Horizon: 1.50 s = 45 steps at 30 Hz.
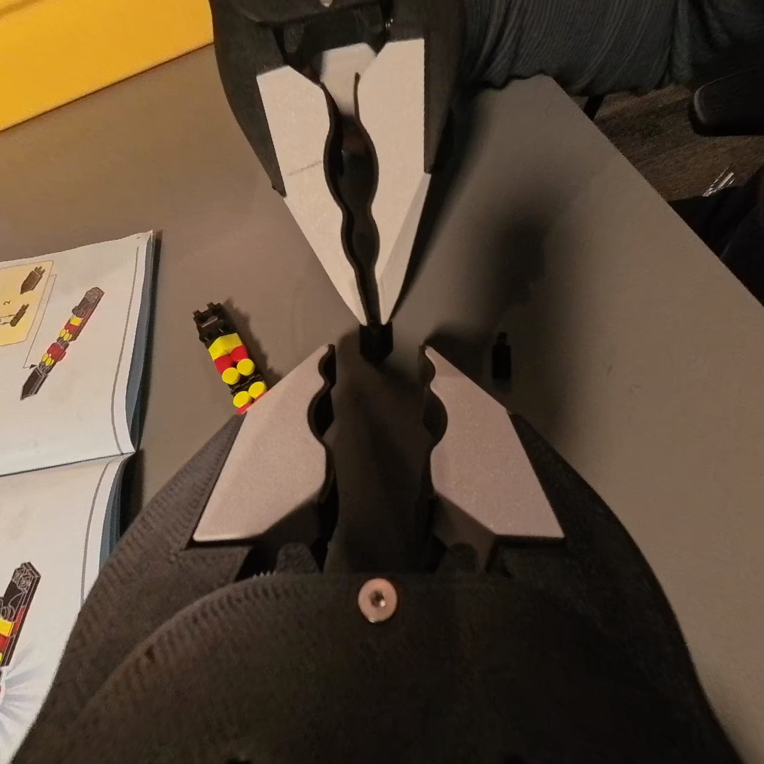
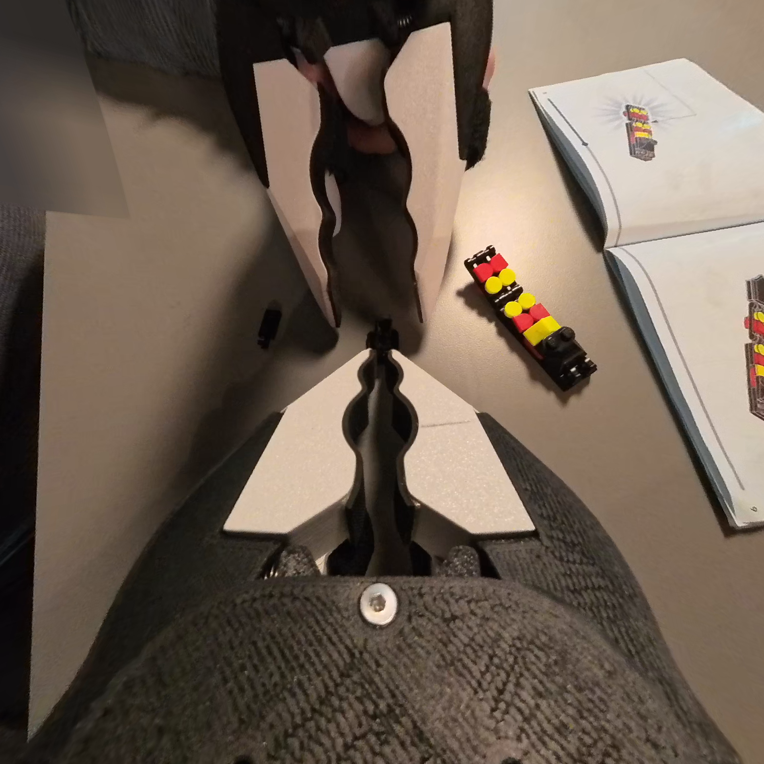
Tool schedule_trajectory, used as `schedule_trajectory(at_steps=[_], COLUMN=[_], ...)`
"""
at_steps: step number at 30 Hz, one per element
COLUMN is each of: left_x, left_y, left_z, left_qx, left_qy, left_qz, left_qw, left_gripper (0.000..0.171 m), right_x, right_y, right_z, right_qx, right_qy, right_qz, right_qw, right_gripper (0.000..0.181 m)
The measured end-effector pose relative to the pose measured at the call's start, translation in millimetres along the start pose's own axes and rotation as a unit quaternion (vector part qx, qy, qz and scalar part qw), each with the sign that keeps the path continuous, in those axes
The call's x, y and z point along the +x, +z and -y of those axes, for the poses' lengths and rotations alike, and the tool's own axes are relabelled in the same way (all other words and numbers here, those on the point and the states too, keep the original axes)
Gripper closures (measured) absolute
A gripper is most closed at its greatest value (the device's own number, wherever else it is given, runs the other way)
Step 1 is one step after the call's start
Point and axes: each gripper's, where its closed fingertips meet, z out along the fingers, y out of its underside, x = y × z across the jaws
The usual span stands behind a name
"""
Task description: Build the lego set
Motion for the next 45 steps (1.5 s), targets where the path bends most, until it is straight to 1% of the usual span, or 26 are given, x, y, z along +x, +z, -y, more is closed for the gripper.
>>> schedule_trajectory(at_steps=[3,5,7,8,12,15,17,18,22,27,30,32,34,38,40,43,45], left_x=[0,0,0,-1,-1,-1,-1,-1,3,-4,-11,-17,-23,-28,-23,-11,1], left_y=[0,0,0,0,-1,-1,-1,-1,-6,-6,-10,-18,-31,-70,-85,-106,-118], left_z=[0,0,0,0,1,1,1,2,7,6,10,17,29,59,72,93,107], left_qx=[-0.001,-0.001,0.001,0.001,0.003,0.003,0.005,0.007,0.03,0.025,0.036,0.053,0.074,0.103,0.097,0.091,0.096], left_qy=[0.0,0.0,-0.001,-0.002,-0.006,-0.005,-0.004,-0.002,0.031,0.091,0.118,0.138,0.155,0.227,0.259,0.289,0.315], left_qz=[0.0,0.0,0.001,0.001,0.002,0.003,0.004,0.005,0.015,0.069,0.109,0.141,0.171,0.238,0.244,0.248,0.254], left_qw=[1.0,1.0,1.0,1.0,1.0,1.0,1.0,1.0,0.999,0.993,0.986,0.979,0.97,0.939,0.929,0.92,0.909], left_gripper=[0.132,0.132,0.132,0.132,0.132,0.132,0.131,0.131,0.132,0.132,0.132,0.131,0.131,0.134,0.132,0.125,0.126], right_x=[0,0,3,4,3,3,5,6,7,8,13,17,16,6,-2,-14,-25], right_y=[0,-1,-3,-3,4,6,6,6,5,0,-8,-18,-28,-46,-56,-73,-82], right_z=[0,2,4,4,0,0,-1,-1,-1,5,11,22,36,69,89,118,135], right_qx=[-0.001,0.008,0.017,0.017,-0.006,-0.011,-0.014,-0.016,-0.018,-0.006,0.001,0.016,0.037,0.056,0.06,0.061,0.061], right_qy=[-0.002,0.001,0.01,0.014,0.007,-0.002,-0.008,-0.014,-0.016,-0.016,-0.025,-0.022,-0.009,0.004,0.003,0.0,-0.004], right_qz=[0.0,0.0,-0.005,-0.004,-0.004,-0.012,-0.022,-0.029,-0.032,-0.03,-0.037,-0.035,-0.018,0.026,0.043,0.05,0.054], right_qw=[1.0,1.0,1.0,1.0,1.0,1.0,1.0,0.999,0.999,0.999,0.999,0.999,0.999,0.998,0.997,0.997,0.997], right_gripper=[0.176,0.168,0.154,0.153,0.154,0.157,0.161,0.166,0.167,0.168,0.168,0.168,0.168,0.168,0.168,0.168,0.168])
